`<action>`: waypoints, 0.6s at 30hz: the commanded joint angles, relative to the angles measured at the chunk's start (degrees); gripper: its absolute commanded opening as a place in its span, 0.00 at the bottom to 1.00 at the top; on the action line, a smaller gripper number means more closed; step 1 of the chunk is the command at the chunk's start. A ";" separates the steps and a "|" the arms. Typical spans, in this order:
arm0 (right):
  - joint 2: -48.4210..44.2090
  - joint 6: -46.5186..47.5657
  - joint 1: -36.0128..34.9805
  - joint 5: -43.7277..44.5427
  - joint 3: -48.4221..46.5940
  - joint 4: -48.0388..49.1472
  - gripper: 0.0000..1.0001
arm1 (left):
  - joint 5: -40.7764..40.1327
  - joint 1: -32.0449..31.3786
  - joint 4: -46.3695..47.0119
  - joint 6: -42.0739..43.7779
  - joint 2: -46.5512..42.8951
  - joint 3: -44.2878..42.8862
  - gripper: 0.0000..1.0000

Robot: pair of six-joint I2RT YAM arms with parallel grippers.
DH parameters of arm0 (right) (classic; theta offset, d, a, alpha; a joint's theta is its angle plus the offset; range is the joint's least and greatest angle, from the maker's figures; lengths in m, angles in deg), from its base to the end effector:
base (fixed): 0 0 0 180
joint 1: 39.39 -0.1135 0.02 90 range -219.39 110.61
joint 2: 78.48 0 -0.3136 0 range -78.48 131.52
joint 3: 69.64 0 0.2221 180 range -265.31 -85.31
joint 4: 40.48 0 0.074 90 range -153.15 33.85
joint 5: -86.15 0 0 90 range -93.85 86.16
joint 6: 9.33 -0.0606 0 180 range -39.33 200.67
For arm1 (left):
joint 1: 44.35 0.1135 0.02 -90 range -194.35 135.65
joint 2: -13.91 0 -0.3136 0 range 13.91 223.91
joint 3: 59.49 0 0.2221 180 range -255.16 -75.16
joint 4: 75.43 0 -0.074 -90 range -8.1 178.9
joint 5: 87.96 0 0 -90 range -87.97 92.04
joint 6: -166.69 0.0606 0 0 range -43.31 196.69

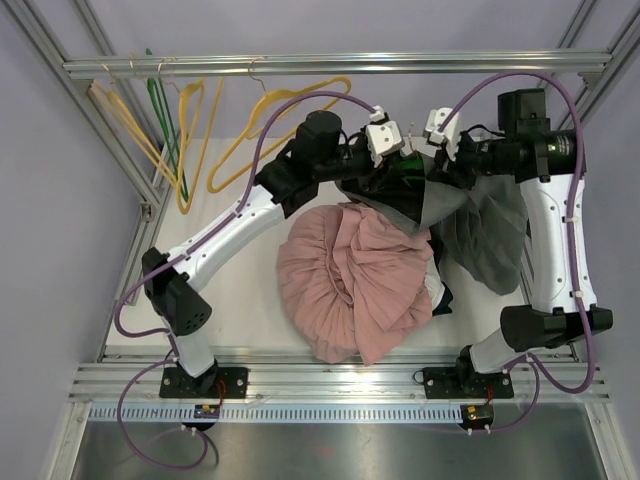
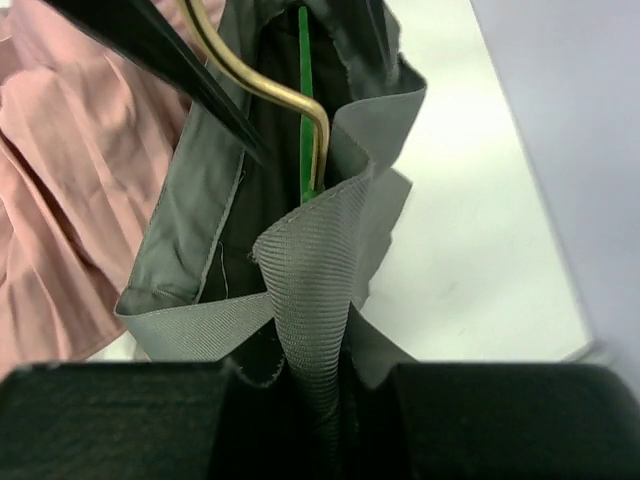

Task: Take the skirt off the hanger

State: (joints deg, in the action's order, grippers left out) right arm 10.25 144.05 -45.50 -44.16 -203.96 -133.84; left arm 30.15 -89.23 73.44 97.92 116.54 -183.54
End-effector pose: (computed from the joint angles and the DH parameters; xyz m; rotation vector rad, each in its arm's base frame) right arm 0.2437 0.0655 0.4967 -1.4857 1.6037 0.2967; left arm 0.2781 -0.3173 0.4791 1.2552 1.2562 -0.7261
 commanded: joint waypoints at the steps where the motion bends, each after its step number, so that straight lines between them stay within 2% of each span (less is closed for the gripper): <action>1: -4.52 -12.13 5.21 -2.48 0.96 1.22 0.00 | -4.82 0.50 14.14 -9.80 -6.91 2.20 0.54; 3: -5.84 -13.62 5.67 -3.71 3.15 1.84 0.00 | -7.97 0.50 14.23 -13.48 -8.67 3.43 0.62; 7: -10.67 -16.70 8.30 -4.77 7.81 4.38 0.00 | -17.64 0.76 12.22 -21.22 -11.92 6.94 0.85; 8: -11.38 -17.66 8.39 -4.95 8.17 5.09 0.00 | -19.49 0.85 11.52 -26.19 -12.45 7.65 0.87; 13: -14.37 -22.06 8.48 -4.77 9.66 8.43 0.00 | -22.58 1.82 7.21 -33.97 -15.44 14.06 0.98; 18: -15.95 -25.57 8.66 -5.30 9.93 11.68 0.00 | -26.00 2.17 2.21 -40.03 -15.44 15.83 0.99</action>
State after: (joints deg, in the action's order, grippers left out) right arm -4.09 123.00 -37.02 -45.67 -193.60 -128.71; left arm 8.73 -87.31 78.55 64.68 101.41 -168.33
